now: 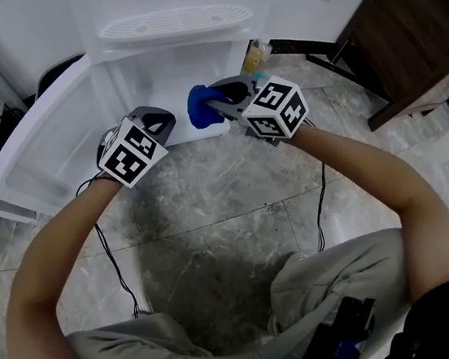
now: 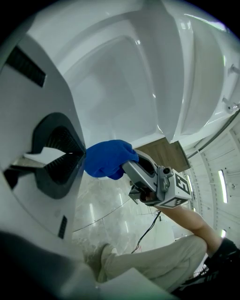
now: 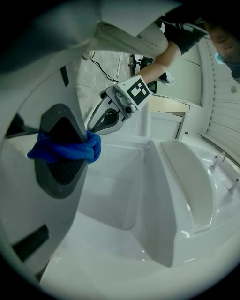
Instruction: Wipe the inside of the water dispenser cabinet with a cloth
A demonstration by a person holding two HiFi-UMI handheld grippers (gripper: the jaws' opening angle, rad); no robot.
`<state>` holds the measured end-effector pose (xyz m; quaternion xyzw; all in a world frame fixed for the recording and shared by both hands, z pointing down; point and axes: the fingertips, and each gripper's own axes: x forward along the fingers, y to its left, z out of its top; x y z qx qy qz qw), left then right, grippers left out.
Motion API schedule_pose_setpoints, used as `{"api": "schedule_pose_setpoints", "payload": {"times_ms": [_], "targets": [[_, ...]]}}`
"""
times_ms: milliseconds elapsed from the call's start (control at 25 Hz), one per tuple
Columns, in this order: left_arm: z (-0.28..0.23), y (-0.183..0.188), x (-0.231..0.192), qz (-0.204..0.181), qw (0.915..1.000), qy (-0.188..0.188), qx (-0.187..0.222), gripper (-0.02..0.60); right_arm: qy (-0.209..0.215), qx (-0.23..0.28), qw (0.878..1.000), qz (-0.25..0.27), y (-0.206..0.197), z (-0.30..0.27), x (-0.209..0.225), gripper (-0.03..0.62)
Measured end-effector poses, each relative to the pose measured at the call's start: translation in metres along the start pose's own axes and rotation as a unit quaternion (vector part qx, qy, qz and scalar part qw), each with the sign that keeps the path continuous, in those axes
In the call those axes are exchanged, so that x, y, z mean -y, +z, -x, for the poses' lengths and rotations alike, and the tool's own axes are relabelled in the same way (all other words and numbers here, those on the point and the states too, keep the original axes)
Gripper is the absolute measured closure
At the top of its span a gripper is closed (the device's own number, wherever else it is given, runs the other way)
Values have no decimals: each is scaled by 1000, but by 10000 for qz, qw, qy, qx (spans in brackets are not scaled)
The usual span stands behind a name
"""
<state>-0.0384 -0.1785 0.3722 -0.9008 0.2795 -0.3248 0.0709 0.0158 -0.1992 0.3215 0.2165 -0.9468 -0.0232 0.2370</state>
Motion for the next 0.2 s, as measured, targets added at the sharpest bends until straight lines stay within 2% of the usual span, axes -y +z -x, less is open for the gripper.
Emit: {"api": "schedule_pose_setpoints", "payload": {"times_ms": [200], "targets": [[0,10,2,365,9992,-23,167,575,95,33,9999,106,8,-6,-4,534]]}}
